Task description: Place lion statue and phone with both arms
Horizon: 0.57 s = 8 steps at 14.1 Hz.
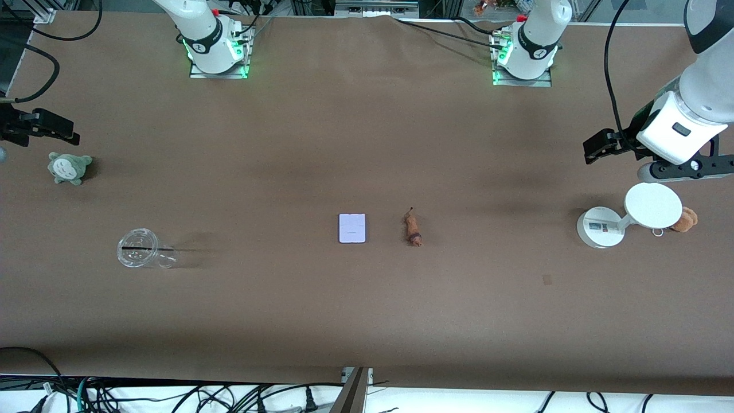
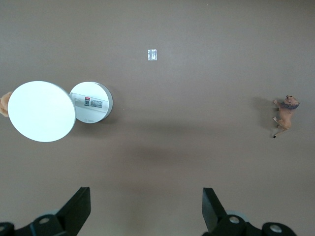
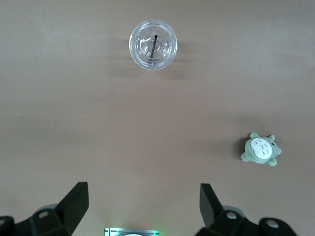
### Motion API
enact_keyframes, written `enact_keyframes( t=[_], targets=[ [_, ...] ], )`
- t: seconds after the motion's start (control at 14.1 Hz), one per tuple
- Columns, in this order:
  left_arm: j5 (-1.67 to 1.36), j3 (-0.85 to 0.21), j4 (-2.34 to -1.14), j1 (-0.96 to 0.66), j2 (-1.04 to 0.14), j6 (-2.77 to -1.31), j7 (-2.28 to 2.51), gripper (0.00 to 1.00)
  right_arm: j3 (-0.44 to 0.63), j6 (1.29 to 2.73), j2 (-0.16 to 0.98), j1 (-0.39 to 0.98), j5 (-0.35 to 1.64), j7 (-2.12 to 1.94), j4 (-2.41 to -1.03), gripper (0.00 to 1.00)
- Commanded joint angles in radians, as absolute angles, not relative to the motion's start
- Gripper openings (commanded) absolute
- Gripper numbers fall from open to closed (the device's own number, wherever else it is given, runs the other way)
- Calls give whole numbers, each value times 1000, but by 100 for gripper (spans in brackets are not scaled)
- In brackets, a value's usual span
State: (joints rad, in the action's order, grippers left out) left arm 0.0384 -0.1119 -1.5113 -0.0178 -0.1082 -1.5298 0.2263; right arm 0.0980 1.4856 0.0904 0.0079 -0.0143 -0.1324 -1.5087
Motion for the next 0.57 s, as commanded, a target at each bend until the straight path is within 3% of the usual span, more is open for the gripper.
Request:
enact_keyframes(
  t=[0.0,0.5],
  targets=[
    [37,-121,-1581,-20,-50,-1549,229,100,95,1486,92,3,-17,-143,-1500,100],
    [28,-120,-1539,-15,-83,-1549,229,100,97,1486,94,2,-17,-146,-1500,100]
  ],
)
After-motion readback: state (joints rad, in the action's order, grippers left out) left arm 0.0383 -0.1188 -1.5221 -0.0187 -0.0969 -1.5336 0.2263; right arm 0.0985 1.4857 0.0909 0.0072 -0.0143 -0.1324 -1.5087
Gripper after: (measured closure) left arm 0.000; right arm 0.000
